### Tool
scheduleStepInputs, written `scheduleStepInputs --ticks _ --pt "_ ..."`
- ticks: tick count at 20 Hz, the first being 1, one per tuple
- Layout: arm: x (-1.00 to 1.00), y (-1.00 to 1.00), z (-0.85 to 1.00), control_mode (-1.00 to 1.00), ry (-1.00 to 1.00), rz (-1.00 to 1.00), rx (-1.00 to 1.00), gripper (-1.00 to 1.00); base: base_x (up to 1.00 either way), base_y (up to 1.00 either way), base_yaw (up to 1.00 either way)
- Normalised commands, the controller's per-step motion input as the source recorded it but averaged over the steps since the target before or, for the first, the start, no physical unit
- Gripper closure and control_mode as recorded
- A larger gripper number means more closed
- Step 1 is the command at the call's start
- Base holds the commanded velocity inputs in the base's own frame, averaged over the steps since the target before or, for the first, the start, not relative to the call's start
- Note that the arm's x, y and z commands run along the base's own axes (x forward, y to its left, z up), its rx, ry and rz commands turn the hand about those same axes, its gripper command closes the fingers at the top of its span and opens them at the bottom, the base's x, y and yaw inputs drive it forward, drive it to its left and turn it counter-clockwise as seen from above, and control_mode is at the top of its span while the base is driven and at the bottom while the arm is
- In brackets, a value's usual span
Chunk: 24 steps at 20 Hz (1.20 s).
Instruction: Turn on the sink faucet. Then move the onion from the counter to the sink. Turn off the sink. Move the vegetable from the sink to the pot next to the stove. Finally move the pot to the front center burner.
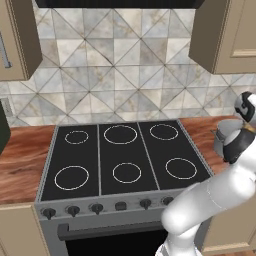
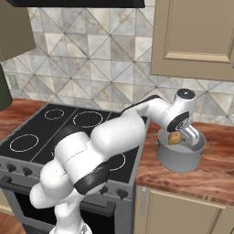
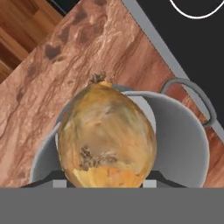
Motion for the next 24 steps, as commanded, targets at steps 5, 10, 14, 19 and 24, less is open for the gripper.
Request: scheduleStepInputs --ticks 5,10,14,19,24 --pt "0.19 -0.25 -0.18 -1.0 0.0 -0.02 0.0 1.0 0.0 0.0 0.0" --pt "0.13 -0.24 -0.16 -1.0 0.0 -0.01 0.0 1.0 0.0 0.0 0.0" --pt "0.03 -0.04 -0.29 -1.0 0.01 0.0 0.0 1.0 0.0 0.0 0.0" --pt "0.0 0.0 -0.29 -1.0 0.0 0.0 0.0 1.0 0.0 0.0 0.0" --pt "0.0 0.0 -0.26 -1.0 0.0 0.0 0.0 1.0 0.0 0.0 0.0"
